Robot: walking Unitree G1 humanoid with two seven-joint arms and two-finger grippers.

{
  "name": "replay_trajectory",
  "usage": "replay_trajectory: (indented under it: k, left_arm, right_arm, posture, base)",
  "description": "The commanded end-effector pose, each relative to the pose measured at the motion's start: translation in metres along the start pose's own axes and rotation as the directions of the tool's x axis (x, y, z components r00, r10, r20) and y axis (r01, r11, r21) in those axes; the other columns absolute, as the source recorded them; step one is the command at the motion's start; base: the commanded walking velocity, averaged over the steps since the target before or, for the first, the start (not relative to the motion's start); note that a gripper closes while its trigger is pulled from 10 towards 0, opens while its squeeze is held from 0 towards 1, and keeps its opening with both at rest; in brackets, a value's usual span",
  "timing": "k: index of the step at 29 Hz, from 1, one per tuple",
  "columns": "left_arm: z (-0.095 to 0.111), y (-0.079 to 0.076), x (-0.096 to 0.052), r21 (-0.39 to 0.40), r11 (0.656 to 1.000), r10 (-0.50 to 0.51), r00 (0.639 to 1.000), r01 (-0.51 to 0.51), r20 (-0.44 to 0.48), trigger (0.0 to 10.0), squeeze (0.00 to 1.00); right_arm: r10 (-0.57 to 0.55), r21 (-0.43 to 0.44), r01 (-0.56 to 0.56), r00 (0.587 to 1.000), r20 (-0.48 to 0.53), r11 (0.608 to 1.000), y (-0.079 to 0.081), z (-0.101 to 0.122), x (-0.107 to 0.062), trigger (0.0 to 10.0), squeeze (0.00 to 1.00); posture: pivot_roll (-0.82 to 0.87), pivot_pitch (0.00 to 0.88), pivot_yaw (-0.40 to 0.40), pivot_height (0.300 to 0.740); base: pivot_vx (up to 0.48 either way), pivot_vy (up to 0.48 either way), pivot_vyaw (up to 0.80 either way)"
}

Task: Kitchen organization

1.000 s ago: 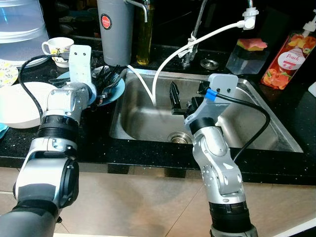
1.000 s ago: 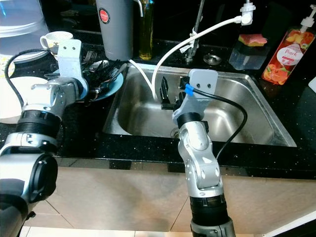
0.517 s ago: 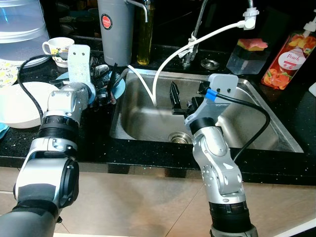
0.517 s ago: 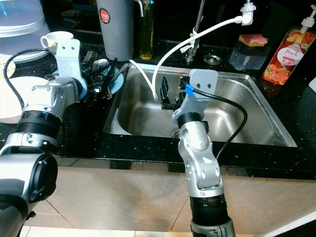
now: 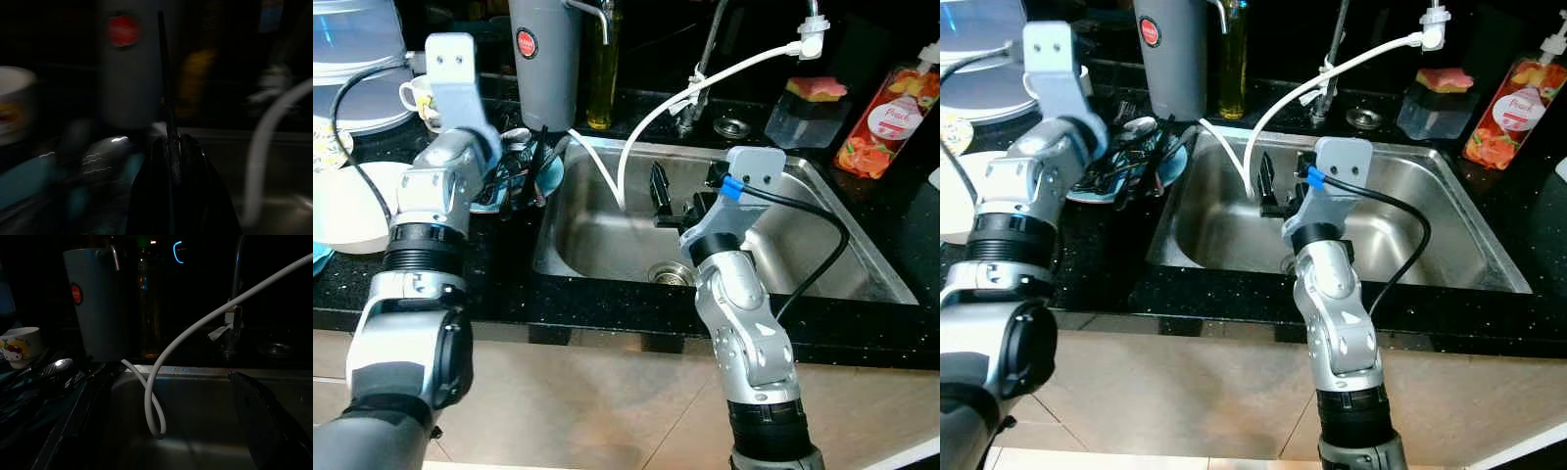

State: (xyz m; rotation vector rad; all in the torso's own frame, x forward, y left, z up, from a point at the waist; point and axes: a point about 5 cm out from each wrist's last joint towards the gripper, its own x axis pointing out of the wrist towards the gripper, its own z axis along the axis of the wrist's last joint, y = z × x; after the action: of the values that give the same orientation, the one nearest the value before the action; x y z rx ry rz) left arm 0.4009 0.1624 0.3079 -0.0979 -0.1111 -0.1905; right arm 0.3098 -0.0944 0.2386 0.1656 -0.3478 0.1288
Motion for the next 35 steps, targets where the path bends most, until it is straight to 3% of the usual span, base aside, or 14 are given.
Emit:
replay_trajectory:
  k: [1, 5, 9, 10, 14, 17, 19, 21, 22, 23, 24, 25, 29, 35]
  left_arm:
    - [-0.014, -0.027, -0.004, 0.007, 0.980, -0.199, 0.978, 0.199, -0.067, 10.0, 0.00]
    - [-0.034, -0.038, -0.011, 0.074, 0.949, -0.289, 0.940, 0.306, -0.180, 10.0, 0.00]
    - [-0.044, -0.041, -0.012, 0.103, 0.938, -0.300, 0.924, 0.331, -0.236, 10.0, 0.00]
    - [-0.047, -0.045, -0.008, 0.122, 0.939, -0.274, 0.915, 0.321, -0.298, 10.0, 0.00]
    - [-0.045, -0.047, -0.005, 0.102, 0.942, -0.273, 0.909, 0.319, -0.316, 10.0, 0.00]
    - [-0.062, -0.050, 0.007, 0.157, 0.935, -0.238, 0.890, 0.319, -0.390, 10.0, 0.00]
    - [-0.070, -0.049, 0.008, 0.175, 0.931, -0.225, 0.882, 0.320, -0.414, 10.0, 0.00]
    - [-0.081, -0.045, 0.005, 0.218, 0.915, -0.214, 0.868, 0.338, -0.449, 10.0, 0.16]
    - [-0.080, -0.044, 0.005, 0.219, 0.914, -0.217, 0.867, 0.342, -0.448, 10.0, 0.16]
    - [-0.080, -0.044, 0.005, 0.222, 0.913, -0.216, 0.867, 0.342, -0.449, 10.0, 0.62]
    - [-0.080, -0.044, 0.005, 0.222, 0.913, -0.216, 0.867, 0.342, -0.449, 10.0, 0.62]
    - [-0.081, -0.043, 0.005, 0.234, 0.910, -0.209, 0.868, 0.341, -0.450, 10.0, 1.00]
    - [-0.081, -0.041, 0.007, 0.241, 0.911, -0.203, 0.872, 0.335, -0.444, 10.0, 1.00]
    - [-0.061, -0.047, 0.014, 0.215, 0.912, -0.275, 0.910, 0.349, -0.310, 10.0, 1.00]
  right_arm:
    - [-0.021, -0.006, 0.021, 1.000, 0.005, 1.000, -0.004, 0.000, 0.001, 10.0, 0.00]
    - [-0.020, -0.010, 0.020, 1.000, 0.008, 1.000, -0.005, 0.001, 0.001, 10.0, 0.00]
    - [-0.028, -0.025, 0.028, 1.000, 0.002, 0.999, -0.007, 0.001, 0.002, 10.0, 0.00]
    - [-0.047, -0.037, 0.047, 0.999, 0.002, 0.998, -0.013, 0.001, 0.004, 10.0, 0.00]
    - [-0.054, -0.042, 0.054, 0.999, 0.005, 0.998, -0.016, 0.002, 0.005, 10.0, 0.00]
    - [0.004, -0.123, -0.021, 0.991, -0.134, 0.992, -0.013, -0.016, 0.011, 10.0, 0.00]
    - [0.022, -0.131, -0.045, 0.984, -0.177, 0.990, -0.012, -0.021, 0.013, 10.0, 0.00]
    - [0.058, -0.147, -0.090, 0.977, -0.204, 0.985, -0.006, -0.025, 0.020, 10.0, 0.00]
    - [0.058, -0.138, -0.086, 0.979, -0.198, 0.987, -0.006, -0.024, 0.022, 10.0, 0.00]
    - [0.057, -0.113, -0.079, 0.981, -0.184, 0.990, -0.006, -0.021, 0.025, 10.0, 0.00]
    - [0.057, -0.113, -0.079, 0.981, -0.184, 0.990, -0.006, -0.021, 0.025, 10.0, 0.00]
    - [0.060, -0.098, -0.078, 0.983, -0.171, 0.992, -0.005, -0.017, 0.029, 10.0, 0.00]
    - [0.092, -0.088, -0.101, 0.990, -0.110, 0.991, 0.004, -0.005, 0.040, 10.0, 0.00]
    - [0.105, -0.055, -0.106, 0.994, -0.031, 0.993, 0.013, 0.009, 0.048, 10.0, 0.00]
  posture:
    - [0.21, 0.000, -0.032, 0.740]
    - [0.22, 0.000, -0.022, 0.740]
    - [0.22, 0.000, -0.025, 0.740]
    - [0.24, 0.000, -0.024, 0.740]
    - [0.24, 0.000, -0.024, 0.740]
    - [0.22, 0.000, -0.035, 0.740]
    - [0.22, 0.000, -0.035, 0.740]
    - [0.22, 0.017, -0.042, 0.740]
    - [0.22, 0.017, -0.042, 0.740]
    - [0.23, 0.031, -0.054, 0.740]
    - [0.23, 0.031, -0.054, 0.740]
    - [0.23, 0.031, -0.054, 0.740]
    - [0.25, 0.043, -0.064, 0.740]
    - [0.24, 0.037, -0.058, 0.740]
  base:
    - [0.000, 0.000, 0.00]
    - [0.000, 0.000, 0.00]
    - [0.000, 0.000, 0.00]
    - [0.000, 0.000, 0.00]
    - [0.000, 0.000, 0.00]
    - [0.000, 0.000, 0.00]
    - [0.000, 0.000, 0.00]
    - [0.000, 0.000, 0.00]
    - [0.000, 0.000, 0.00]
    - [0.000, 0.000, 0.00]
    - [0.000, 0.000, 0.00]
    - [0.000, 0.000, 0.00]
    - [0.000, 0.000, 0.00]
    - [0.000, 0.000, 0.00]
